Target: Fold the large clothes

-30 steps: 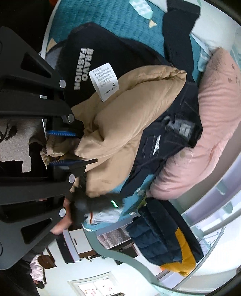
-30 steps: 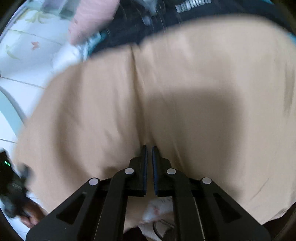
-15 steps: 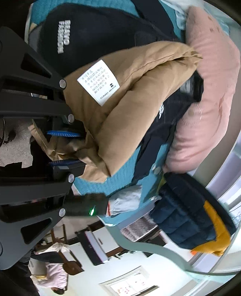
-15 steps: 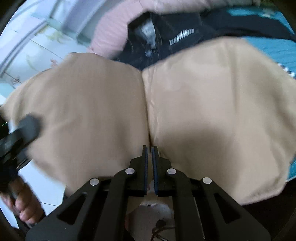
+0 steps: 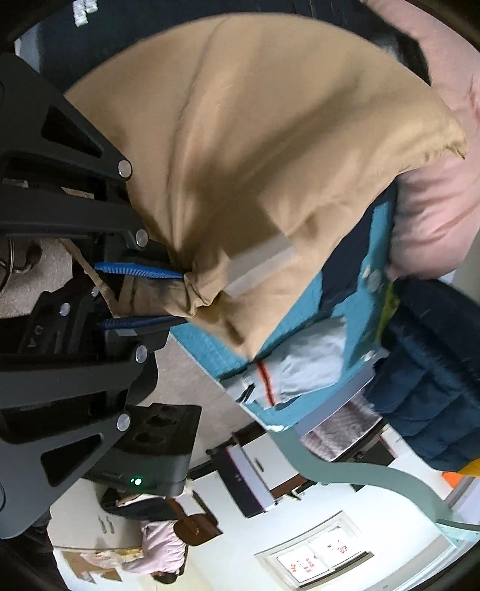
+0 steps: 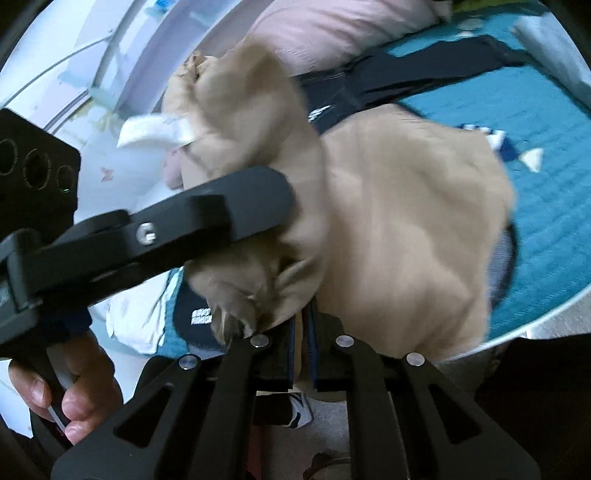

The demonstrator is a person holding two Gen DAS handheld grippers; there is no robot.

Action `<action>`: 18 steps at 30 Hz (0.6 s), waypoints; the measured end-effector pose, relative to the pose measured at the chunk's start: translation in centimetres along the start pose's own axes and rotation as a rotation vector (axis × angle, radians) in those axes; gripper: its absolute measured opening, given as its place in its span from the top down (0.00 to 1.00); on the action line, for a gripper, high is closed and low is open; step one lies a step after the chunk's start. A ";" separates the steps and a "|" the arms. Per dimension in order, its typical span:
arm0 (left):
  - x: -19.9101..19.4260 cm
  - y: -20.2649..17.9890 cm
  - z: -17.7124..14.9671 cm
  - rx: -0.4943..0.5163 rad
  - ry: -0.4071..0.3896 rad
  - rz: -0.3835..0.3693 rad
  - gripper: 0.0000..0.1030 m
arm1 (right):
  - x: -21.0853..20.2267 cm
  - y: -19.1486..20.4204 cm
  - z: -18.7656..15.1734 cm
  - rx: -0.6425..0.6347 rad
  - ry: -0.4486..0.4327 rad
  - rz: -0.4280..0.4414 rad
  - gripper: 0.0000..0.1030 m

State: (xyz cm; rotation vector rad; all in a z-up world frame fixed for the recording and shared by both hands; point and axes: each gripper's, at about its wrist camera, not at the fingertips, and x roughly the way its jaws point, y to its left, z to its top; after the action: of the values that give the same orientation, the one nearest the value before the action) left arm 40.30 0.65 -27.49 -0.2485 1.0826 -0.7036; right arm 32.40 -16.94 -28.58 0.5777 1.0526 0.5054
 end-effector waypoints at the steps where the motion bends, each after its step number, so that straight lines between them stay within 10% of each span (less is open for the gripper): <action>1: 1.0 -0.4 0.2 0.002 0.015 -0.012 0.84 | -0.3 -0.5 0.2 0.012 -0.006 -0.008 0.93; 7: 6.4 -0.8 1.2 0.000 0.099 0.002 0.85 | -1.3 -3.4 0.5 0.089 -0.022 -0.091 0.92; 13: 3.9 -0.1 2.0 -0.060 0.027 -0.086 0.79 | -4.5 -4.7 1.5 0.149 -0.100 -0.106 0.91; 18: 0.9 0.8 2.5 -0.099 -0.042 -0.149 0.70 | -7.7 -4.2 3.5 0.118 -0.190 -0.080 0.55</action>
State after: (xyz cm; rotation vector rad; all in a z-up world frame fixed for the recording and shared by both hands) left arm 43.05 0.30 -27.40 -0.4300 1.0679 -0.7750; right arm 32.84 -25.66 -24.99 0.6719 0.9248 0.3133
